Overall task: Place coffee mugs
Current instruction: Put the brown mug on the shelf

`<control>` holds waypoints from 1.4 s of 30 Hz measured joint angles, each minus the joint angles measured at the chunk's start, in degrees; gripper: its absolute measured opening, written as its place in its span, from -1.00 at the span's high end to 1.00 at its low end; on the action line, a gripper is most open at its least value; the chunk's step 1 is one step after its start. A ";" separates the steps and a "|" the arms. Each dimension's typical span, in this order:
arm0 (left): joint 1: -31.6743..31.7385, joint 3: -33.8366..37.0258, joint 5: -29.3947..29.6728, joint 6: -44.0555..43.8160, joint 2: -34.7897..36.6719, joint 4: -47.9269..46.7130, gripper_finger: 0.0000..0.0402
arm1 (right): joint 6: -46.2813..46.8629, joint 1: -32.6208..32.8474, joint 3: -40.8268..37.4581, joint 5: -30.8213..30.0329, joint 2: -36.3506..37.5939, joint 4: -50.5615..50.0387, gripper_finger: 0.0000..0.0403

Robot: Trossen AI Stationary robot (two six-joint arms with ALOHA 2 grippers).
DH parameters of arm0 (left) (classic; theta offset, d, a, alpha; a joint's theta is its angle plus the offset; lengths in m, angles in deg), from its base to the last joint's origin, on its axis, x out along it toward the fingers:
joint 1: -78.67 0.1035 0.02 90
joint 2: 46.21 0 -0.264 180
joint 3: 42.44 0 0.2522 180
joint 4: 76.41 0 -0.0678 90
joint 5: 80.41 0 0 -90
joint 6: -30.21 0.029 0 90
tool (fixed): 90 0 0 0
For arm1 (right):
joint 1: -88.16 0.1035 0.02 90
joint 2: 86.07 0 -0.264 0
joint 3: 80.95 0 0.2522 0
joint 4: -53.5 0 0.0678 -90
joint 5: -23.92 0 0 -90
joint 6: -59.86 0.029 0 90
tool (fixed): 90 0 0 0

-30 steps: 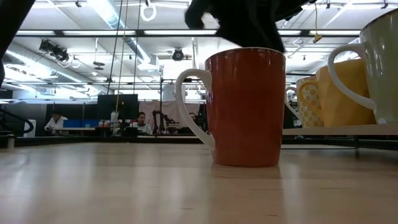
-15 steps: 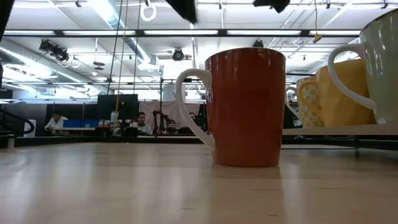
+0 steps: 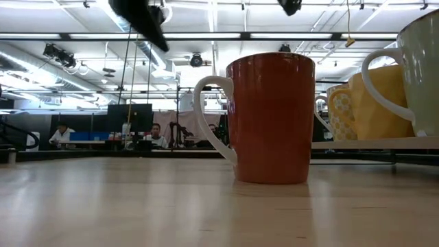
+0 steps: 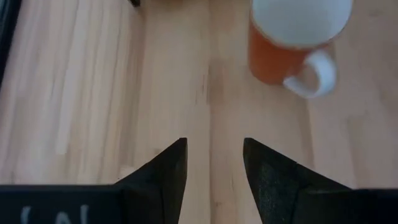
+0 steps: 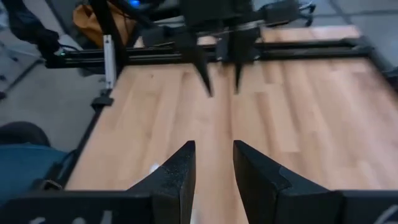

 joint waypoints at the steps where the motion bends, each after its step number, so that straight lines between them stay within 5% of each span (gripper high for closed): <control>1: 0.00 2.13 0.13 -0.71 0.99 1.02 0.19 | 0.62 -0.03 0.00 0.86 -0.98 0.57 0.44; 15: 0.30 23.50 1.04 -7.46 4.72 23.90 0.19 | 3.47 -0.14 3.27 8.71 -15.96 3.11 0.44; 42: 1.11 24.45 1.00 -7.34 4.69 28.02 0.19 | -4.21 -0.26 3.57 7.04 -25.41 -3.26 0.44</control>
